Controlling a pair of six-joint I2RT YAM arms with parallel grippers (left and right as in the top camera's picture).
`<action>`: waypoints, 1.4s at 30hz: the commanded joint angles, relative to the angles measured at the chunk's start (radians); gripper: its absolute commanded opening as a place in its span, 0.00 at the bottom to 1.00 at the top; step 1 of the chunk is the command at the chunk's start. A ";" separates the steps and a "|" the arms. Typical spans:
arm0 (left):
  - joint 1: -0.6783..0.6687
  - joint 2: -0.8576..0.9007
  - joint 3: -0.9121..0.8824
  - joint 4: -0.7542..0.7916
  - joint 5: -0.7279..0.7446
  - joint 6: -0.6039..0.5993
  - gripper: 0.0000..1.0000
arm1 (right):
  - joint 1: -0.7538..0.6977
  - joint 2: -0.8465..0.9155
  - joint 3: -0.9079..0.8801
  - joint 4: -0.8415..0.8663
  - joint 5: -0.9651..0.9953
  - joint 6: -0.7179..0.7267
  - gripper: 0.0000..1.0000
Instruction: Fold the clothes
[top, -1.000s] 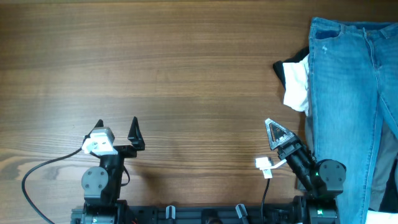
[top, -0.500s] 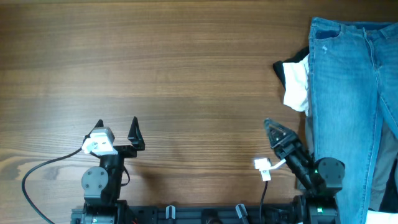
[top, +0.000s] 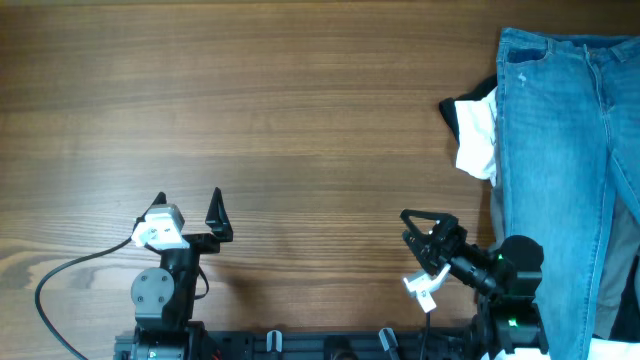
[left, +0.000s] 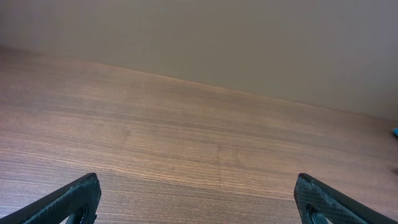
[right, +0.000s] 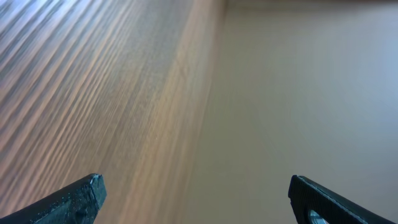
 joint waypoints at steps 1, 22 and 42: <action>-0.005 0.002 -0.001 -0.003 -0.012 0.019 1.00 | -0.003 0.044 -0.001 -0.003 -0.037 -0.175 1.00; -0.005 0.002 -0.001 -0.003 -0.010 0.019 1.00 | -0.003 0.081 -0.001 0.311 -0.228 -0.177 1.00; -0.005 0.002 -0.001 -0.003 -0.010 0.019 1.00 | -0.003 0.081 -0.001 0.824 -0.227 0.007 1.00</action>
